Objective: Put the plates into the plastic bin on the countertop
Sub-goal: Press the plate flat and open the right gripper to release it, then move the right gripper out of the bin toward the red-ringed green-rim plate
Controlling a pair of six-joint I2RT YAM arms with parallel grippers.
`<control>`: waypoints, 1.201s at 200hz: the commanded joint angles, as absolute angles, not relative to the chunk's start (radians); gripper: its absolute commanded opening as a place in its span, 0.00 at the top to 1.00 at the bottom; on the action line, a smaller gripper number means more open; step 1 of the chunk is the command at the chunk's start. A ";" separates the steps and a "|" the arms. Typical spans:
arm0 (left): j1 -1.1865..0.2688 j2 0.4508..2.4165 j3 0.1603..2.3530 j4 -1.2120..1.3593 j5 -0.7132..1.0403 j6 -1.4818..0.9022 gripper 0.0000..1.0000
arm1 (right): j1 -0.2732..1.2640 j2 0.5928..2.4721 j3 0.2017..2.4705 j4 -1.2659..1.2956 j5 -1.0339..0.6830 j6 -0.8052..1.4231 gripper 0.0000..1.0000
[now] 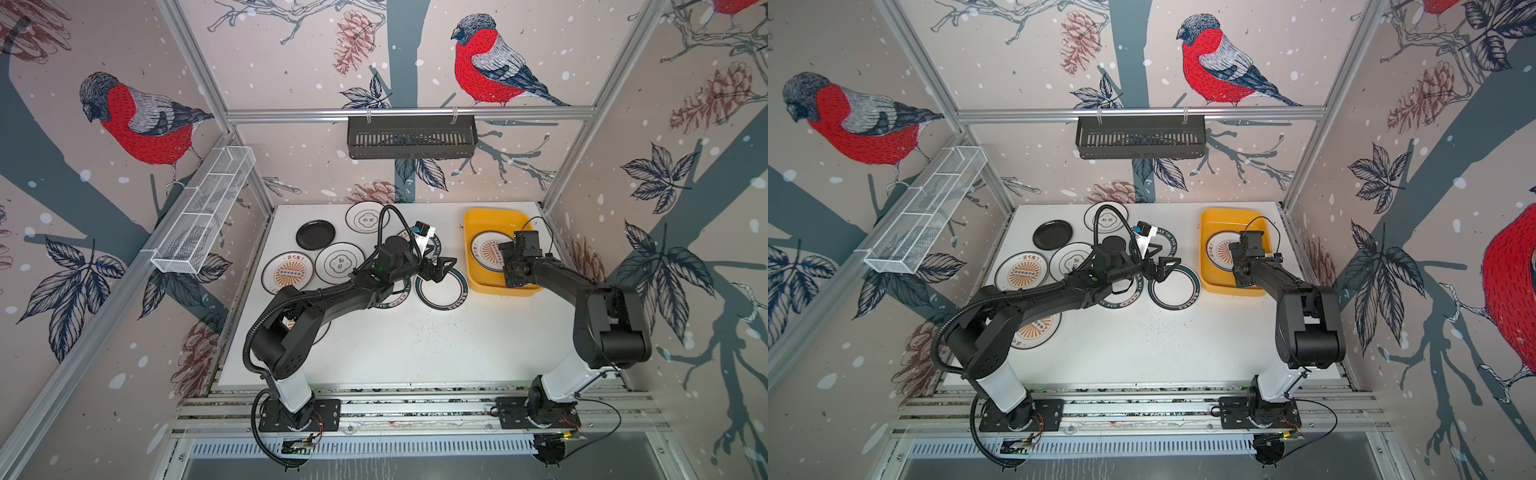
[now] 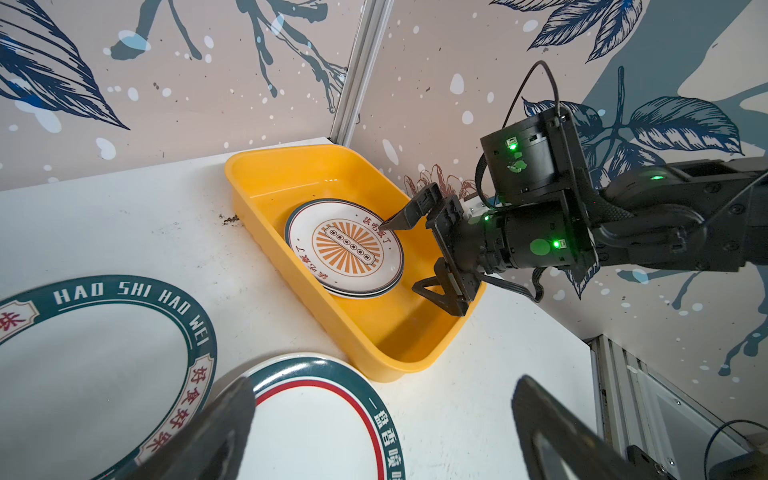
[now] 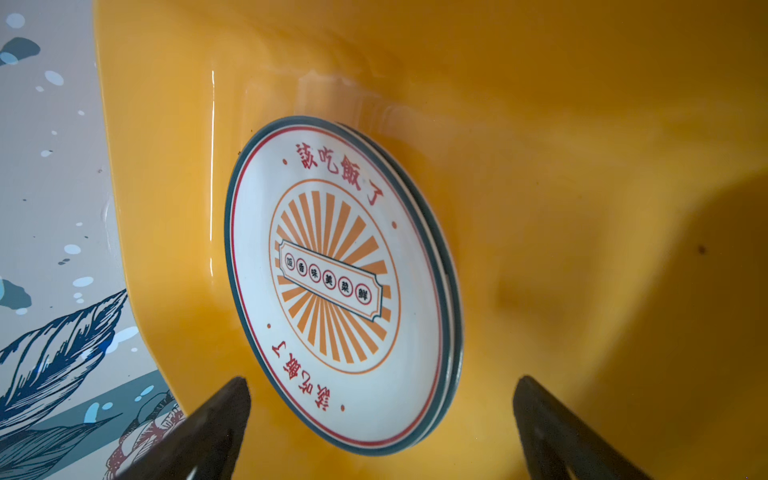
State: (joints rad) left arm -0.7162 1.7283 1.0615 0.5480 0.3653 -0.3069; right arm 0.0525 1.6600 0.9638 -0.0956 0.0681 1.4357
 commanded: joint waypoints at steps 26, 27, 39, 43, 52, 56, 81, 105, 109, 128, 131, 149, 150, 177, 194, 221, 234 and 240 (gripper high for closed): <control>-0.716 1.680 1.047 0.558 0.330 -0.275 0.04 | 0.122 1.579 0.979 -0.064 0.131 1.281 0.00; -0.716 1.679 1.046 0.557 0.330 -0.274 0.04 | 0.123 1.576 0.978 -0.061 0.131 1.276 0.00; -0.715 1.664 1.040 0.544 0.330 -0.275 0.04 | 0.142 1.537 0.975 -0.051 0.129 1.229 0.00; -0.715 1.657 1.037 0.539 0.331 -0.278 0.03 | 0.152 1.522 0.976 -0.060 0.139 1.216 0.00; -0.715 1.647 1.030 0.531 0.335 -0.283 0.04 | 0.172 1.488 0.974 -0.067 0.160 1.187 0.00; -0.715 1.641 1.027 0.529 0.336 -0.287 0.04 | 0.181 1.473 0.973 -0.067 0.168 1.174 0.00; -0.715 1.599 1.003 0.519 0.356 -0.318 0.04 | 0.239 1.391 0.983 -0.106 0.196 1.115 0.00; -0.714 1.543 0.946 0.495 0.345 -0.347 0.04 | 0.303 1.318 0.962 -0.140 0.181 1.113 0.00; -0.713 1.532 0.940 0.493 0.343 -0.349 0.04 | 0.316 1.305 0.954 -0.147 0.182 1.119 0.00; -0.710 1.477 0.913 0.452 0.333 -0.378 0.04 | 0.380 1.229 0.903 -0.161 0.192 1.149 0.00; -0.712 1.470 0.909 0.444 0.335 -0.381 0.04 | 0.392 1.215 0.893 -0.164 0.195 1.157 0.00; -0.710 1.425 0.880 0.402 0.357 -0.404 0.04 | 0.468 1.154 0.824 -0.166 0.207 1.199 0.00; -0.710 1.422 0.878 0.401 0.358 -0.405 0.04 | 0.472 1.151 0.820 -0.168 0.208 1.201 0.00; -0.709 1.355 0.820 0.372 0.405 -0.450 0.04 | 0.612 1.066 0.709 -0.190 0.281 1.311 0.01; -0.709 1.318 0.810 0.312 0.420 -0.459 0.03 | 0.708 1.016 0.628 -0.163 0.318 1.389 0.02; -0.709 1.252 0.800 0.205 0.401 -0.441 0.04 | 0.823 0.976 0.516 -0.121 0.369 1.511 0.03; -0.708 1.220 0.785 0.198 0.379 -0.436 0.03 | 0.852 0.979 0.474 -0.082 0.368 1.543 0.04; -0.709 1.210 0.780 0.199 0.372 -0.436 0.03 | 0.860 0.983 0.461 -0.069 0.367 1.555 0.05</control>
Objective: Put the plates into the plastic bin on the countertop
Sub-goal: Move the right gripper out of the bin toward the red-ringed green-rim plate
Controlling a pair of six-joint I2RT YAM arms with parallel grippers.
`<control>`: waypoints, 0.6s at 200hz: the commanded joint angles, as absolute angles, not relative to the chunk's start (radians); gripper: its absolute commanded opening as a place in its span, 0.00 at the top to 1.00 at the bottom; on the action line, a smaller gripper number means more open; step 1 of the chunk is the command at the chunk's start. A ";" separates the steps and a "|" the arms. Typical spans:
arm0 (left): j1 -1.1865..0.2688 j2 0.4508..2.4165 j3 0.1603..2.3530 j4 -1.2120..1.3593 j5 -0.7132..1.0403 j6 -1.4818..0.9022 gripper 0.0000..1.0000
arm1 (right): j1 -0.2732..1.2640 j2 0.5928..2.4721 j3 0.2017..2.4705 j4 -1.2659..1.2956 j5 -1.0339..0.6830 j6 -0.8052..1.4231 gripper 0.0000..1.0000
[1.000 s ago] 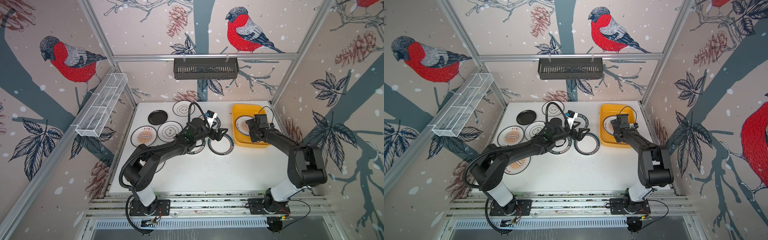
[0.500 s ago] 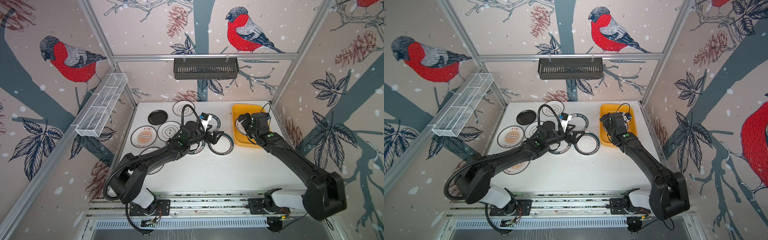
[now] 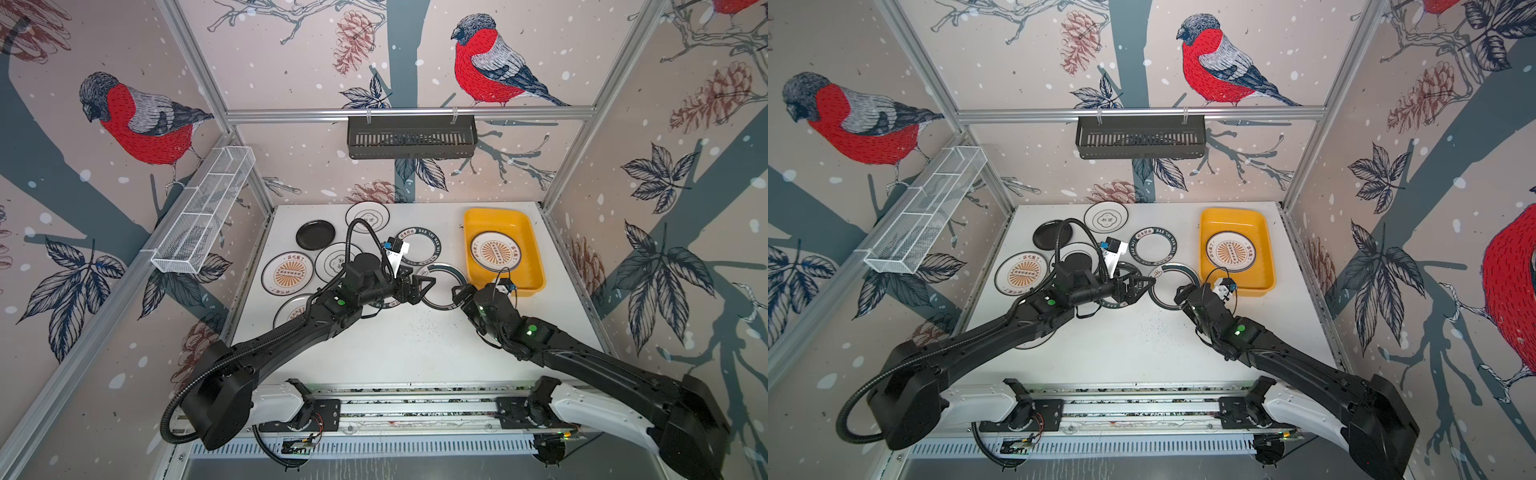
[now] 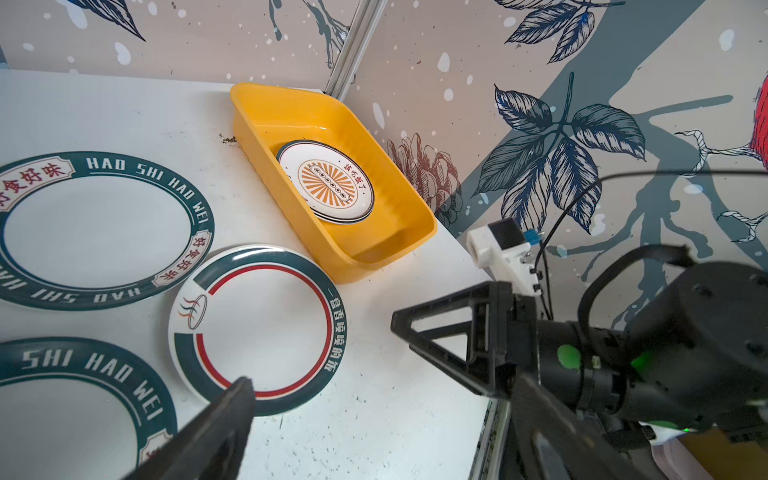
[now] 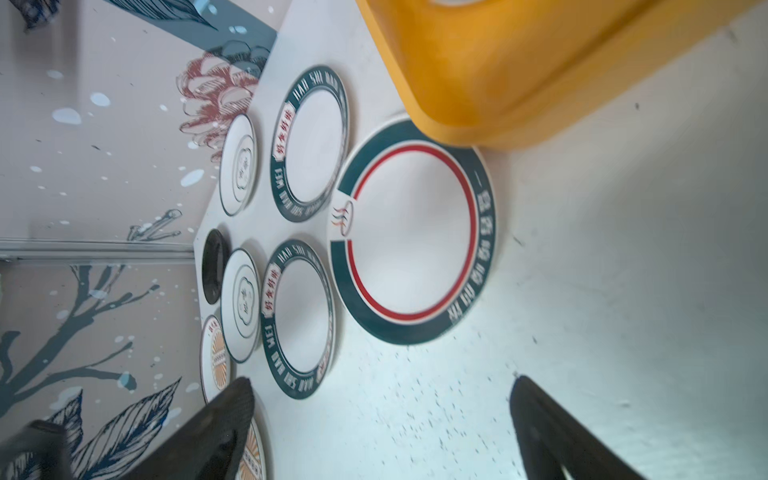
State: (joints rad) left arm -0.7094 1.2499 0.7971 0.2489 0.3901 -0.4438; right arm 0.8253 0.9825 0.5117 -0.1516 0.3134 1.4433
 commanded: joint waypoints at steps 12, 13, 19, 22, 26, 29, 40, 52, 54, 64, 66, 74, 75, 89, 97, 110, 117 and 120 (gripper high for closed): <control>-0.708 1.196 0.776 0.204 0.363 -0.435 0.04 | 0.870 0.994 0.445 -0.056 0.369 1.570 0.05; -0.708 1.195 0.775 0.204 0.362 -0.435 0.04 | 0.871 0.996 0.444 -0.057 0.370 1.571 0.05; -0.709 1.194 0.776 0.205 0.359 -0.436 0.04 | 0.871 1.003 0.440 -0.051 0.371 1.574 0.05; -0.709 1.192 0.775 0.206 0.356 -0.436 0.04 | 0.870 1.007 0.438 -0.047 0.370 1.575 0.05; -0.709 1.192 0.773 0.210 0.354 -0.436 0.04 | 0.868 1.012 0.434 -0.040 0.369 1.573 0.05; -0.709 1.193 0.772 0.216 0.353 -0.437 0.03 | 0.870 1.016 0.431 -0.035 0.370 1.572 0.05; -0.709 1.194 0.760 0.242 0.351 -0.446 0.03 | 0.867 1.029 0.416 -0.012 0.371 1.575 0.06; -0.709 1.200 0.749 0.270 0.355 -0.463 0.03 | 0.864 1.040 0.390 0.023 0.371 1.593 0.08; -0.709 1.202 0.749 0.273 0.357 -0.465 0.04 | 0.863 1.041 0.384 0.032 0.370 1.597 0.08; -0.709 1.207 0.747 0.290 0.364 -0.470 0.03 | 0.856 1.051 0.348 0.096 0.367 1.610 0.10; -0.709 1.209 0.747 0.294 0.364 -0.472 0.03 | 0.855 1.051 0.340 0.114 0.365 1.611 0.10; -0.709 1.213 0.748 0.302 0.364 -0.476 0.04 | 0.844 1.059 0.310 0.174 0.350 1.617 0.12; -0.709 1.215 0.748 0.304 0.364 -0.477 0.04 | 0.843 1.060 0.308 0.179 0.348 1.619 0.13; -0.709 1.221 0.748 0.321 0.360 -0.479 0.04 | 0.832 1.071 0.287 0.209 0.342 1.644 0.16; -0.709 1.223 0.748 0.329 0.359 -0.479 0.03 | 0.828 1.074 0.288 0.203 0.347 1.644 0.17; -0.709 1.225 0.751 0.335 0.352 -0.480 0.03 | 0.823 1.081 0.291 0.187 0.366 1.660 0.18; -0.709 1.226 0.750 0.337 0.351 -0.480 0.03 | 0.819 1.084 0.290 0.194 0.369 1.660 0.19; -0.709 1.226 0.751 0.339 0.351 -0.481 0.04 | 0.815 1.086 0.290 0.200 0.370 1.658 0.19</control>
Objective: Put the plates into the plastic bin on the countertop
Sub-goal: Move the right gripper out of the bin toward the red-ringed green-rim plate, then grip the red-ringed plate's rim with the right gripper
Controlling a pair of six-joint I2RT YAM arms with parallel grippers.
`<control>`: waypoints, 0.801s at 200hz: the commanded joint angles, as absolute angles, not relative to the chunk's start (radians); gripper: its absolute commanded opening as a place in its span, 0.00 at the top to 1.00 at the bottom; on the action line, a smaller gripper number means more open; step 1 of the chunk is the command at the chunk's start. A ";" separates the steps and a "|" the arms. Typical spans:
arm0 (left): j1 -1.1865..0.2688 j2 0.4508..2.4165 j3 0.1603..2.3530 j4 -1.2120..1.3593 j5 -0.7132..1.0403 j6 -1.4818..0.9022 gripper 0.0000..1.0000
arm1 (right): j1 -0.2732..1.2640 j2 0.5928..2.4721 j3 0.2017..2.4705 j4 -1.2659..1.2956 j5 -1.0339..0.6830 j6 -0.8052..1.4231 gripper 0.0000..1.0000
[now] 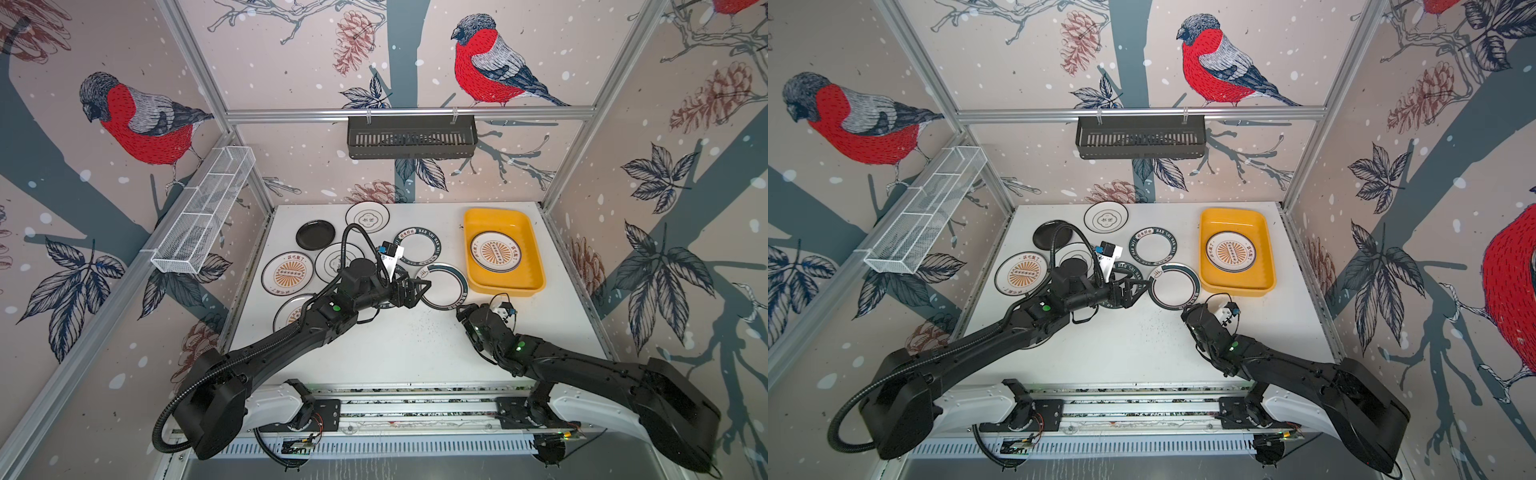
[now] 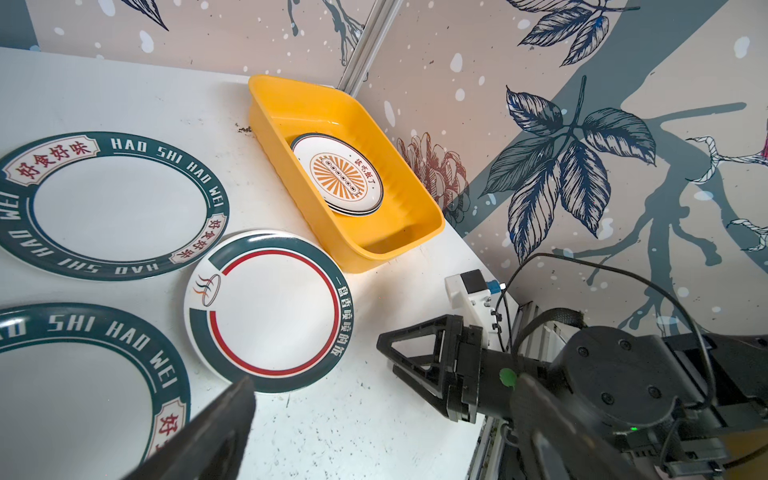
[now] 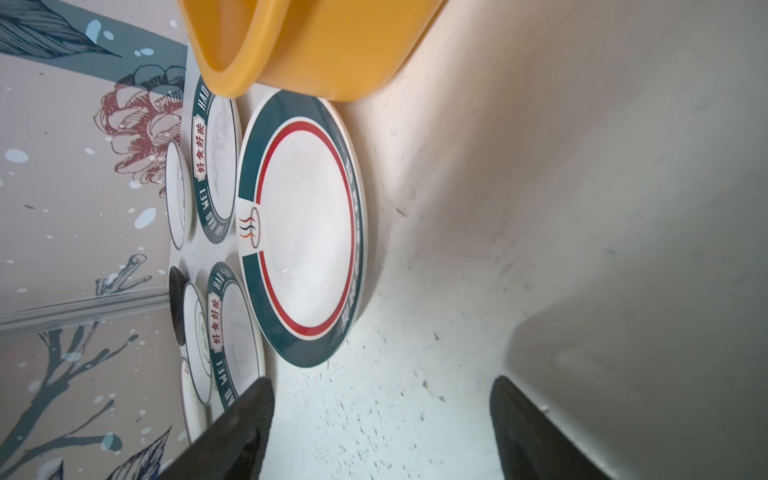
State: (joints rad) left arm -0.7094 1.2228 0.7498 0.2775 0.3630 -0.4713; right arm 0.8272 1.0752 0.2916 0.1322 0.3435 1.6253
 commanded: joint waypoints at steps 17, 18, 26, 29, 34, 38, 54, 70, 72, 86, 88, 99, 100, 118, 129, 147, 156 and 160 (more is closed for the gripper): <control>-0.709 1.227 0.747 0.346 0.346 -0.480 0.04 | 0.789 1.113 0.294 0.232 0.353 1.640 0.21; -0.709 1.226 0.746 0.346 0.346 -0.479 0.04 | 0.786 1.115 0.294 0.233 0.351 1.640 0.21; -0.709 1.226 0.743 0.351 0.343 -0.482 0.03 | 0.769 1.132 0.300 0.244 0.336 1.636 0.22; -0.709 1.226 0.740 0.353 0.342 -0.483 0.04 | 0.763 1.140 0.301 0.246 0.330 1.635 0.23; -0.709 1.224 0.737 0.355 0.342 -0.487 0.04 | 0.751 1.150 0.303 0.256 0.316 1.632 0.23; -0.709 1.224 0.735 0.357 0.343 -0.490 0.04 | 0.743 1.161 0.305 0.267 0.302 1.627 0.24; -0.708 1.220 0.722 0.366 0.345 -0.494 0.04 | 0.718 1.197 0.316 0.305 0.278 1.607 0.25; -0.709 1.212 0.715 0.364 0.341 -0.494 0.04 | 0.698 1.236 0.341 0.315 0.261 1.588 0.28; -0.709 1.210 0.714 0.364 0.339 -0.493 0.04 | 0.695 1.241 0.343 0.317 0.258 1.585 0.28; -0.709 1.206 0.710 0.362 0.332 -0.488 0.03 | 0.682 1.285 0.368 0.324 0.237 1.569 0.30; -0.709 1.207 0.710 0.361 0.332 -0.486 0.03 | 0.681 1.290 0.372 0.325 0.235 1.567 0.30; -0.707 1.207 0.711 0.358 0.325 -0.481 0.04 | 0.678 1.321 0.391 0.329 0.224 1.563 0.32; -0.707 1.207 0.711 0.356 0.324 -0.481 0.04 | 0.678 1.323 0.393 0.328 0.222 1.563 0.32; -0.707 1.206 0.712 0.353 0.316 -0.474 0.04 | 0.675 1.375 0.412 0.337 0.200 1.573 0.36; -0.706 1.205 0.715 0.351 0.314 -0.473 0.04 | 0.671 1.402 0.413 0.361 0.183 1.580 0.40; -0.704 1.210 0.715 0.351 0.318 -0.475 0.03 | 0.670 1.436 0.414 0.390 0.158 1.586 0.45; -0.704 1.215 0.717 0.352 0.324 -0.477 0.04 | 0.670 1.451 0.417 0.388 0.153 1.591 0.47; -0.704 1.217 0.717 0.353 0.328 -0.480 0.04 | 0.669 1.456 0.419 0.386 0.152 1.596 0.49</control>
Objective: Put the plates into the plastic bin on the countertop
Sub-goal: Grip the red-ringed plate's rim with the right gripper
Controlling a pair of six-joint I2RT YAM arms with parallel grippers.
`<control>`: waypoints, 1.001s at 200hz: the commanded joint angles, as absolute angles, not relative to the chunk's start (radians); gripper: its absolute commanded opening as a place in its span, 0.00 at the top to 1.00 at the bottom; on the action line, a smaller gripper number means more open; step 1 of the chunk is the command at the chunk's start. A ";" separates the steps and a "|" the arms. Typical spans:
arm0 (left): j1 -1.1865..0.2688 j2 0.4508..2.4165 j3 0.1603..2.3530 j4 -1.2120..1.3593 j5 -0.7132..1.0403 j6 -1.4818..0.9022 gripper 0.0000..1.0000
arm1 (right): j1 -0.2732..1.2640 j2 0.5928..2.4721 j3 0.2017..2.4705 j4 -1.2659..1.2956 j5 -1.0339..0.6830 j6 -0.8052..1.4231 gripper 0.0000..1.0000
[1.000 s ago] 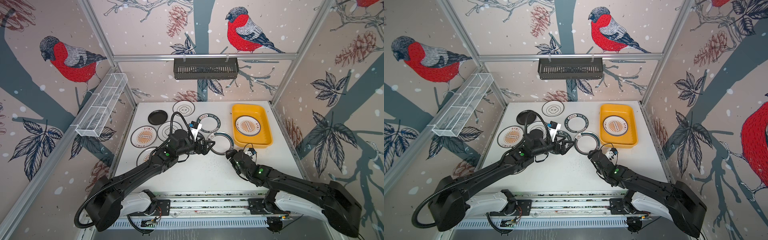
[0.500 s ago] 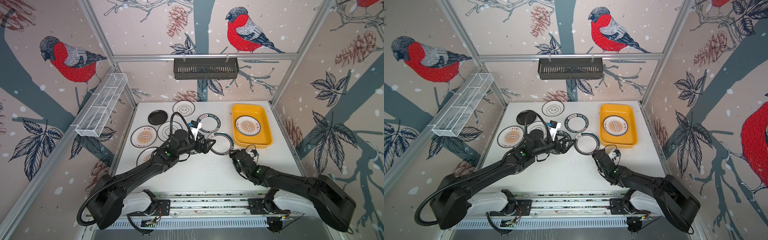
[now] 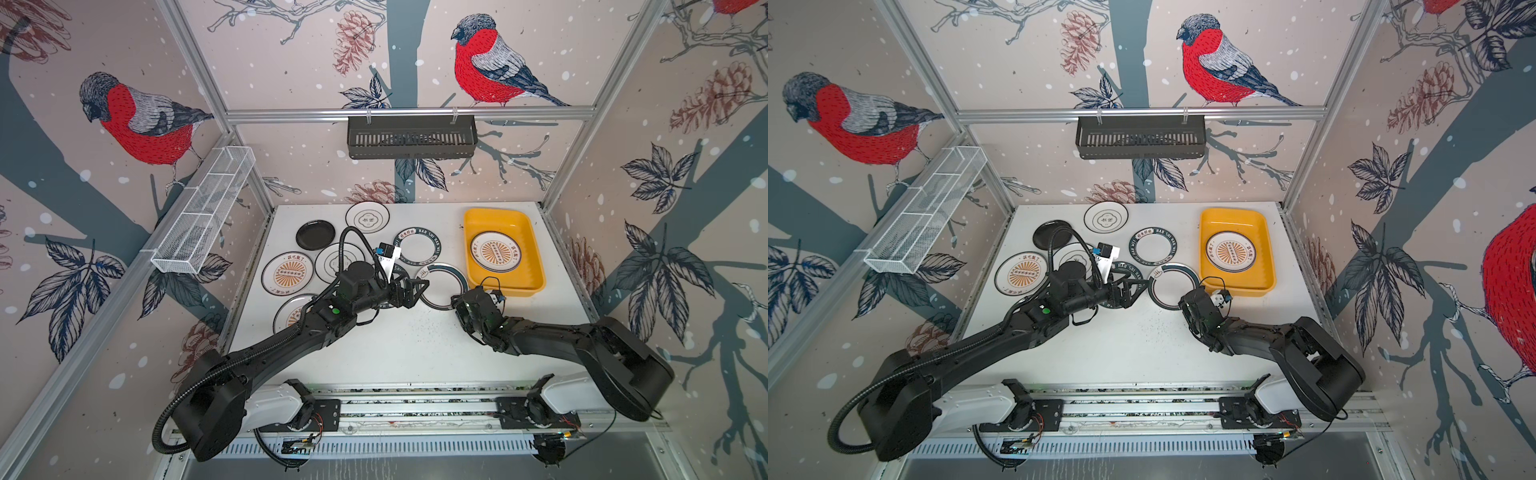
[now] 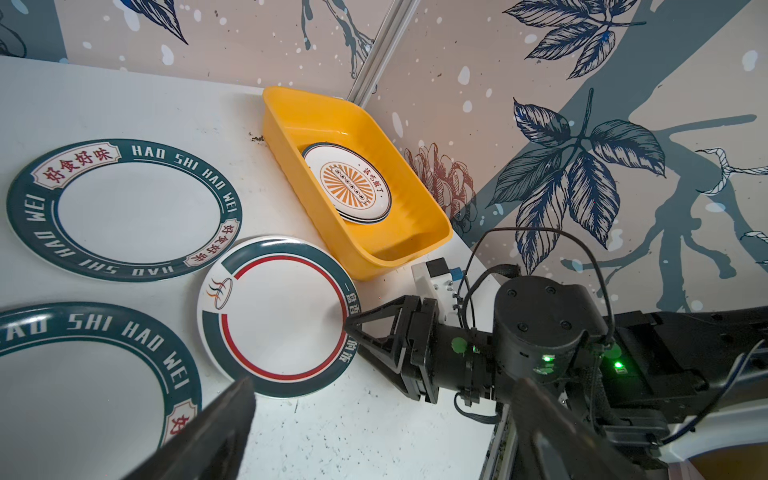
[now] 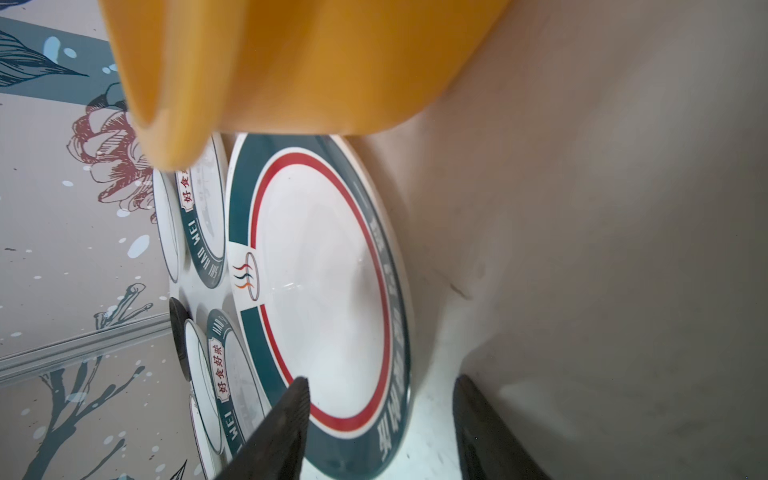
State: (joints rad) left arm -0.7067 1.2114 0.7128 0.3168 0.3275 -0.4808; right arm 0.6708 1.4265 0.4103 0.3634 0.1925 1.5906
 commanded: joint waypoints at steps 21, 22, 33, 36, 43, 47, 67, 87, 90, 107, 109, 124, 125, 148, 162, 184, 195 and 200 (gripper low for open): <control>-0.704 1.228 0.722 0.366 0.340 -0.489 0.04 | 0.669 1.466 0.403 0.394 0.155 1.634 0.56; -0.704 1.228 0.722 0.365 0.340 -0.490 0.04 | 0.669 1.466 0.402 0.396 0.155 1.636 0.57; -0.704 1.233 0.726 0.365 0.343 -0.490 0.04 | 0.669 1.469 0.395 0.399 0.160 1.656 0.61; -0.703 1.235 0.729 0.364 0.345 -0.489 0.04 | 0.670 1.470 0.394 0.398 0.162 1.661 0.62; -0.703 1.237 0.735 0.361 0.345 -0.484 0.04 | 0.671 1.468 0.393 0.390 0.170 1.674 0.65; -0.703 1.240 0.737 0.357 0.347 -0.483 0.04 | 0.673 1.467 0.393 0.384 0.177 1.679 0.67; -0.702 1.246 0.749 0.349 0.345 -0.475 0.03 | 0.680 1.459 0.390 0.363 0.203 1.704 0.74; -0.701 1.252 0.753 0.351 0.346 -0.474 0.04 | 0.684 1.449 0.380 0.361 0.218 1.725 0.84; -0.701 1.252 0.753 0.351 0.346 -0.475 0.04 | 0.684 1.446 0.378 0.362 0.219 1.726 0.85; -0.701 1.255 0.753 0.352 0.347 -0.477 0.04 | 0.686 1.432 0.367 0.364 0.225 1.730 0.91; -0.701 1.255 0.754 0.351 0.347 -0.476 0.04 | 0.686 1.429 0.366 0.364 0.226 1.730 0.91; -0.701 1.257 0.753 0.352 0.345 -0.477 0.04 | 0.696 1.404 0.355 0.359 0.249 1.735 0.95; -0.701 1.257 0.753 0.351 0.345 -0.476 0.04 | 0.698 1.402 0.354 0.358 0.250 1.735 0.95; -0.700 1.255 0.754 0.347 0.339 -0.474 0.04 | 0.702 1.367 0.362 0.321 0.241 1.703 0.97; -0.701 1.250 0.753 0.350 0.336 -0.476 0.04 | 0.704 1.344 0.360 0.308 0.224 1.687 0.97; -0.701 1.240 0.751 0.351 0.336 -0.480 0.03 | 0.720 1.292 0.358 0.265 0.196 1.658 0.98; -0.701 1.236 0.748 0.348 0.336 -0.481 0.04 | 0.730 1.260 0.353 0.247 0.183 1.629 0.98; -0.700 1.233 0.746 0.350 0.336 -0.480 0.03 | 0.733 1.245 0.353 0.233 0.174 1.616 0.98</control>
